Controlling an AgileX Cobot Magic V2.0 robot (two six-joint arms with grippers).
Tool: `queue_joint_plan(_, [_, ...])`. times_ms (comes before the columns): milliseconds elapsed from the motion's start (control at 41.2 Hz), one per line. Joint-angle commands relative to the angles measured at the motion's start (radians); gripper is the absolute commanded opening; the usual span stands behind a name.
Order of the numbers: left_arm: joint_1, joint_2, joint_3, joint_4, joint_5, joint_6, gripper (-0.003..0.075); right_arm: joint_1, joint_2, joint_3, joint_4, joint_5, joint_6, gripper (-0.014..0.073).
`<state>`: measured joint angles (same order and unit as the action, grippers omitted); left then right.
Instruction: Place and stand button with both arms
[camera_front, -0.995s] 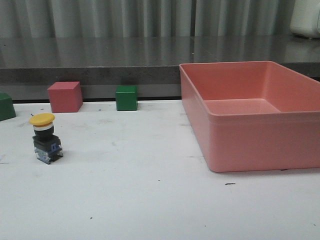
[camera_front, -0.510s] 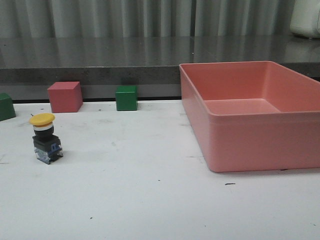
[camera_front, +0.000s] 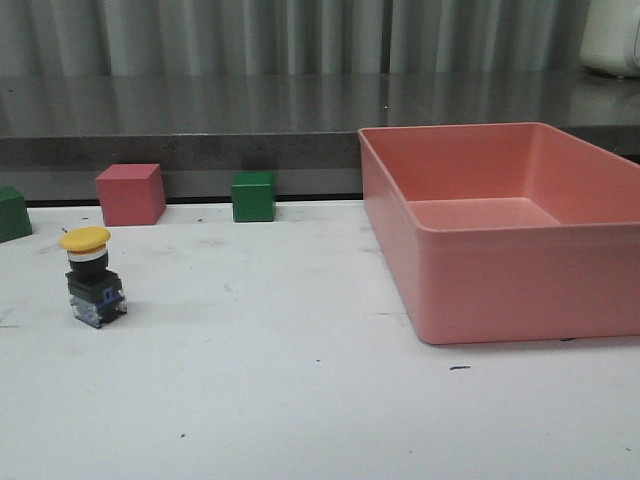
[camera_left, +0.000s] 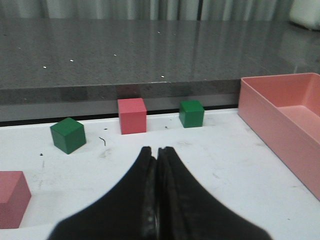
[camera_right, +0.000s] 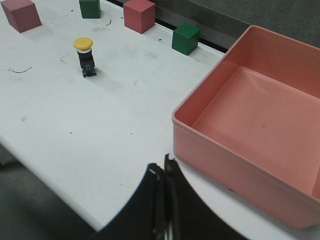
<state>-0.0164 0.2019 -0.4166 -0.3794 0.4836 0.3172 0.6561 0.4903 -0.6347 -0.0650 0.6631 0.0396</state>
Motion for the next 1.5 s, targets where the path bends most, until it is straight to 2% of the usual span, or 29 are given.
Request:
queue_joint_plan(0, [0.023,-0.04,0.045,-0.021,-0.152,0.003,-0.002,-0.006,0.001,-0.027,-0.001,-0.073,-0.009,-0.0067])
queue_joint_plan(97, [0.025,-0.07,0.122,-0.002,-0.218,-0.003,-0.002,-0.006,0.001,-0.027,-0.001,-0.073,-0.009,-0.0067])
queue_joint_plan(146, [0.021,-0.09,0.149,0.057,-0.237,-0.064,-0.002,-0.006,0.001,-0.027,-0.001,-0.073,-0.009,-0.0067])
queue_joint_plan(243, [0.019,-0.13,0.191,0.235,-0.249,-0.27,-0.002,-0.006,0.001,-0.027,-0.001,-0.073,-0.009,-0.0067])
queue_joint_plan(291, [0.019,-0.148,0.215,0.282,-0.255,-0.297,-0.002,-0.006,0.001,-0.027,-0.001,-0.073,-0.009,-0.0067])
queue_joint_plan(485, [0.019,-0.21,0.313,0.301,-0.326,-0.317,-0.002,-0.006,0.001,-0.027,-0.001,-0.073,-0.009,-0.0067])
queue_joint_plan(655, [0.001,-0.23,0.383,0.379,-0.366,-0.441,-0.002,-0.006,0.001,-0.027,-0.001,-0.073,-0.009,-0.0067])
queue_joint_plan(825, [-0.003,-0.23,0.442,0.368,-0.449,-0.447,-0.002,-0.006,0.001,-0.027,-0.001,-0.073,-0.009,-0.0067])
queue_joint_plan(1481, [-0.003,-0.23,0.44,0.379,-0.459,-0.447,-0.002,-0.006,0.001,-0.027,-0.001,-0.073,-0.009,-0.0067])
